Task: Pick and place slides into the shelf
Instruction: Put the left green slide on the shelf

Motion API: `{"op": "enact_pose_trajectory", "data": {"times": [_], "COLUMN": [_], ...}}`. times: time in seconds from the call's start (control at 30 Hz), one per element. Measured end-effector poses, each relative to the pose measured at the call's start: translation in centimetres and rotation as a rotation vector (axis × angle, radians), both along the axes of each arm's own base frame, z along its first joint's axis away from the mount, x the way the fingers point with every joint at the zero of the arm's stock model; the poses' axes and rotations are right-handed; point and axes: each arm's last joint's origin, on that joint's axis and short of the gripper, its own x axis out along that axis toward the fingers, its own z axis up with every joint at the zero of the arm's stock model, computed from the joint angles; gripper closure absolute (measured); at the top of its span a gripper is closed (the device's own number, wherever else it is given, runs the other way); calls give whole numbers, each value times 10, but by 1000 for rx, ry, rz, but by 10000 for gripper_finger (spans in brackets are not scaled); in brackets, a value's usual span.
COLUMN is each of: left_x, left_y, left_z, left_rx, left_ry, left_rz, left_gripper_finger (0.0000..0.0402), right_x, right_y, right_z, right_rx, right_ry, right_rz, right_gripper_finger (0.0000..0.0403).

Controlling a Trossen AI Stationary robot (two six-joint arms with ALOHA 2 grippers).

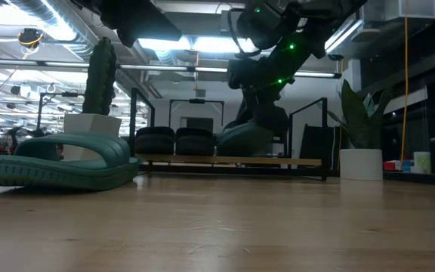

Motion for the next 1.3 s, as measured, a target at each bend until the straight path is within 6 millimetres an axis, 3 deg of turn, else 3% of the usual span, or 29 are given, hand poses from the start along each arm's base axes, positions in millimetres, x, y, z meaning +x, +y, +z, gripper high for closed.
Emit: {"op": "enact_pose_trajectory", "data": {"times": [1.3], "left_x": [0], "left_y": [0], "left_z": [0], "left_rx": [-6], "left_ry": [-2], "left_rz": [2], "left_gripper_finger": [401], "right_x": [1], "right_y": [4], "right_z": [-1], "right_rx": [135], "right_ry": [-29], "right_rz": [84], "right_gripper_finger": [403]}}
